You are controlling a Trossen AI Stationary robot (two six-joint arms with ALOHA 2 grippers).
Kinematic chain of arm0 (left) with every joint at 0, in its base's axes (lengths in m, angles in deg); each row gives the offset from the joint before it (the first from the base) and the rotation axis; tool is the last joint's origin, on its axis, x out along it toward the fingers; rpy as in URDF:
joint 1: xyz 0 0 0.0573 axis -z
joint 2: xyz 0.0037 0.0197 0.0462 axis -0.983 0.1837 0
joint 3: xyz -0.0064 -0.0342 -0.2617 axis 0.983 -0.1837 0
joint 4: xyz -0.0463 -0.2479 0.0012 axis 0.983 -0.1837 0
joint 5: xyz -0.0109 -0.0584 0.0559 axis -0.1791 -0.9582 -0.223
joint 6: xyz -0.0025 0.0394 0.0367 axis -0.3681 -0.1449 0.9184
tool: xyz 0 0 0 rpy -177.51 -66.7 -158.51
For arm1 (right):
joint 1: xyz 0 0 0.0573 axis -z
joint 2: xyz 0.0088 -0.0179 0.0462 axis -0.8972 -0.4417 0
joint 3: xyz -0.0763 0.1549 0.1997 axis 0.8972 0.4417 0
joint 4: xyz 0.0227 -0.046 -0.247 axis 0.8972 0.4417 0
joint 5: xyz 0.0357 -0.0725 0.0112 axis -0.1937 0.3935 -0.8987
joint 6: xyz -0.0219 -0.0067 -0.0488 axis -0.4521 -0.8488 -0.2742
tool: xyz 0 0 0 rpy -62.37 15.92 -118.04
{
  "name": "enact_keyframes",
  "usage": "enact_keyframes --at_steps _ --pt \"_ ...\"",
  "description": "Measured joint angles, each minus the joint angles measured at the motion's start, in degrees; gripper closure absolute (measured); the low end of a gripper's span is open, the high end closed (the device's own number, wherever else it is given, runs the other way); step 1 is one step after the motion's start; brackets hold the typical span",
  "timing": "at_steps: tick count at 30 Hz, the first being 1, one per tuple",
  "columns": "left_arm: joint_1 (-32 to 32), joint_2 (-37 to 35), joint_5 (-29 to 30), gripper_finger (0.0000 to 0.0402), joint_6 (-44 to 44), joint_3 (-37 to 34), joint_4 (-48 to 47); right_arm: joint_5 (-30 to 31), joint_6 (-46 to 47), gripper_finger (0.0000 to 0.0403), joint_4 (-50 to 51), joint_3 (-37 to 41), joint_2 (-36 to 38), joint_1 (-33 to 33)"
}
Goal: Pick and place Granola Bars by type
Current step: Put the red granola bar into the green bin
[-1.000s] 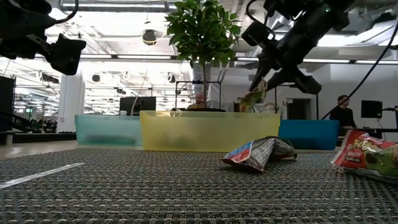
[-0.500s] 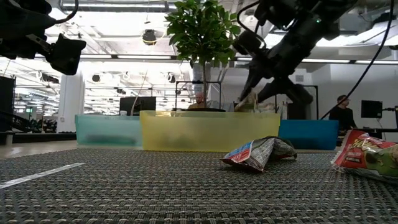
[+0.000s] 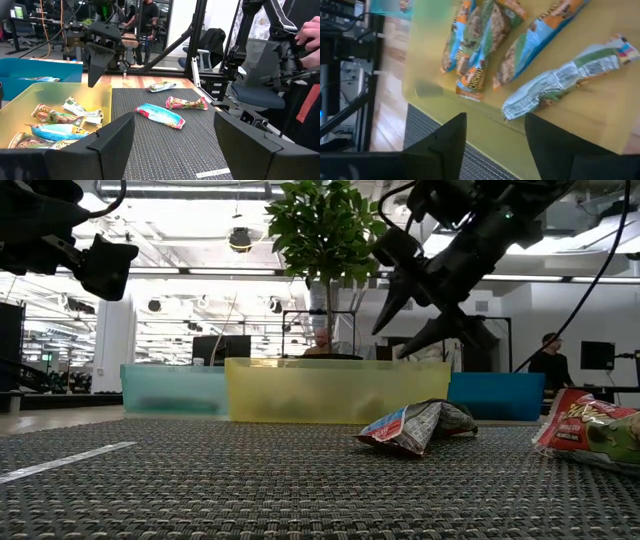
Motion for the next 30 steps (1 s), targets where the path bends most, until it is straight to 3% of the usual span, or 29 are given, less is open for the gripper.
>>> enact_keyframes --at_steps 15,30 --pt "0.0 0.0 0.0 0.0136 0.0 0.0 0.0 -0.9 -7.6 0.0205 -1.1 0.0 11.0 -5.0" --pt "0.0 0.0 0.0 0.0136 0.0 0.0 0.0 -24.7 -15.5 0.022 0.8 0.0 18.8 -19.2"
